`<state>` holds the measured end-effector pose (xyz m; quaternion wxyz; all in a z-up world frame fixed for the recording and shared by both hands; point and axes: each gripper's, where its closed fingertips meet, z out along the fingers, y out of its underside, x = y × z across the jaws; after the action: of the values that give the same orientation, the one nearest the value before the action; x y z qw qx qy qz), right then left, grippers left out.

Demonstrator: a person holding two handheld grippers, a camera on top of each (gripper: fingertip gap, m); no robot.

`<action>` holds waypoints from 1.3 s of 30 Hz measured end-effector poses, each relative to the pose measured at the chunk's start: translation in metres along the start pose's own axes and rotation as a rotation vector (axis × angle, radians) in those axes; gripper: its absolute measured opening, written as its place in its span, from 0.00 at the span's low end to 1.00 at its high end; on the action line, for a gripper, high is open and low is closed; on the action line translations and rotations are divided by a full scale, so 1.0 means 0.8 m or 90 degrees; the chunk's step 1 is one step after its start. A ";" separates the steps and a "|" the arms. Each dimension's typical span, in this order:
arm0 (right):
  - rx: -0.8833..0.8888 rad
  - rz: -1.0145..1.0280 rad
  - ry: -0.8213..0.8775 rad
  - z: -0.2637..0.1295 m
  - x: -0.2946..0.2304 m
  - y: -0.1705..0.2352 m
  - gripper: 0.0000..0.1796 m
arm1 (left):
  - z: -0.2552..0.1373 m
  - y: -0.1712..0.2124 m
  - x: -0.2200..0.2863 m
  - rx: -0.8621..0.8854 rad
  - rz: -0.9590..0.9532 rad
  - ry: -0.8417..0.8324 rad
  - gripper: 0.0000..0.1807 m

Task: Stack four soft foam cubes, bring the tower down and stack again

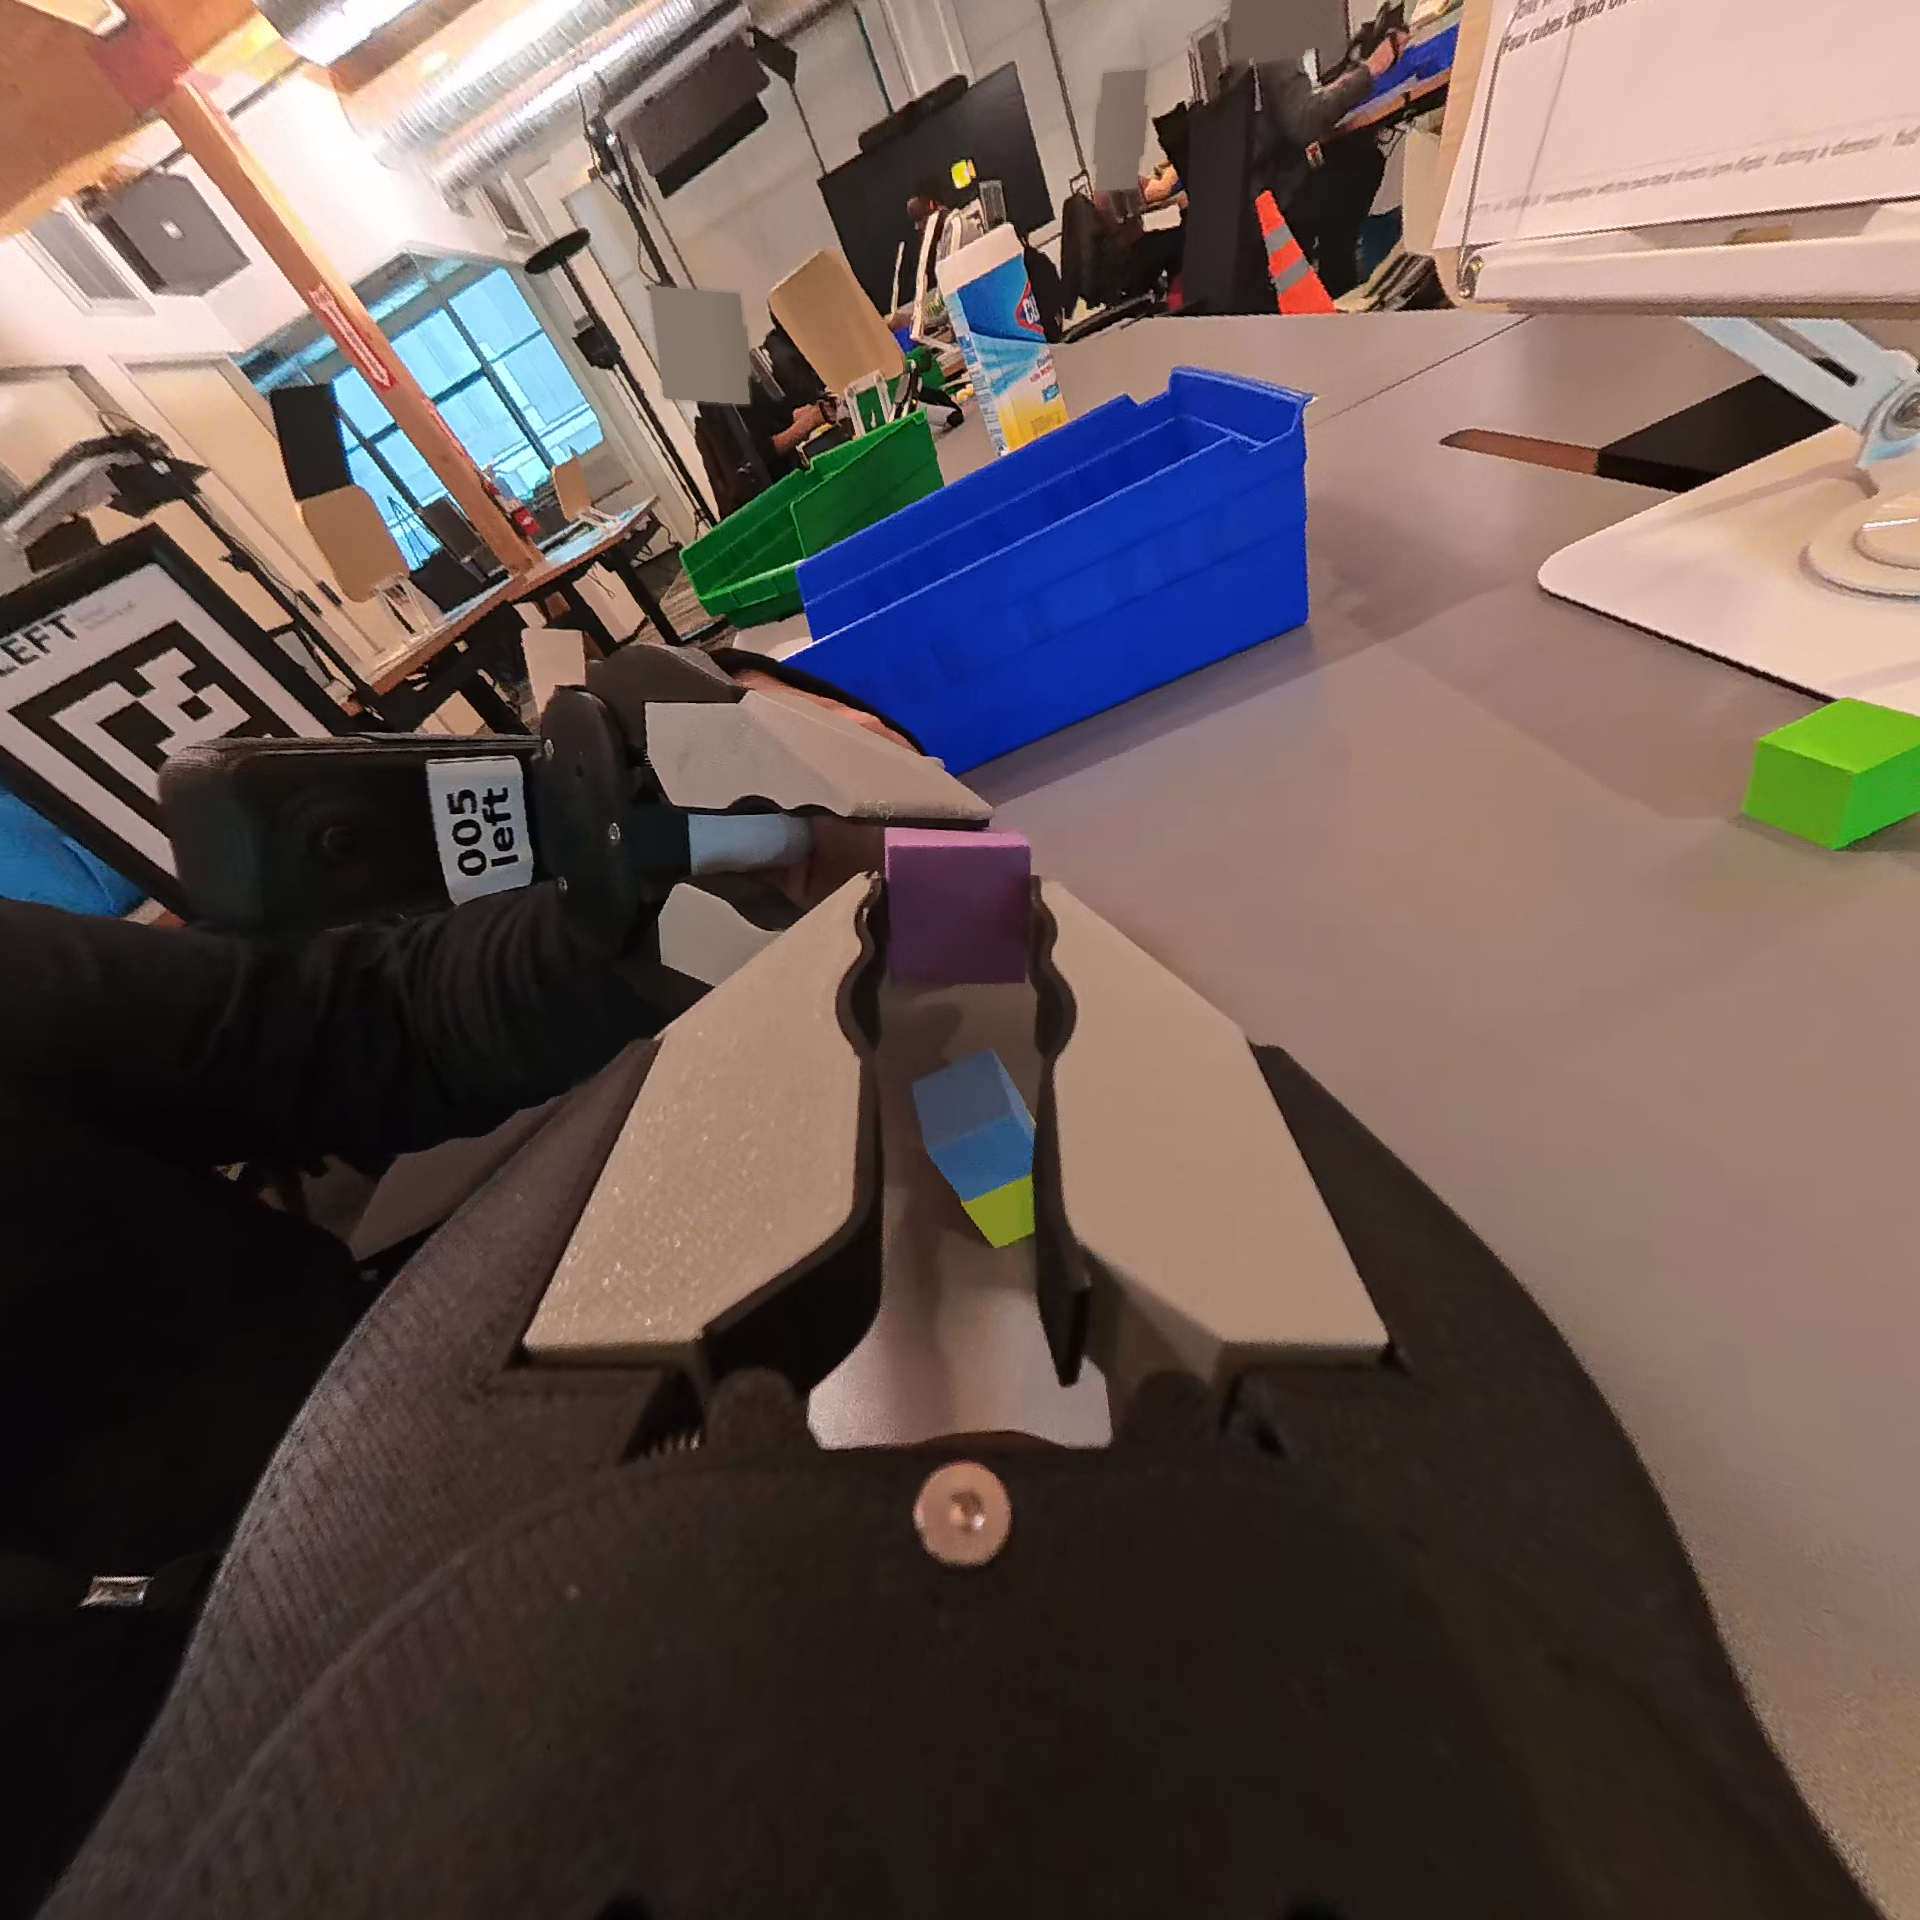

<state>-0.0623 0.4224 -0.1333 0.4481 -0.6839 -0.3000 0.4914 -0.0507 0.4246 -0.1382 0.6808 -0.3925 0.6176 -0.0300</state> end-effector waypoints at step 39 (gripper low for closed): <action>0.153 0.110 -0.011 0.002 0.012 -0.028 0.16 | 0.007 0.007 -0.032 -0.037 -0.201 -0.101 0.13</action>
<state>-0.0597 0.4406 -0.1167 0.4801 -0.6443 -0.1828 0.5665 -0.0541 0.4446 -0.1209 0.7027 -0.5052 0.4932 -0.0879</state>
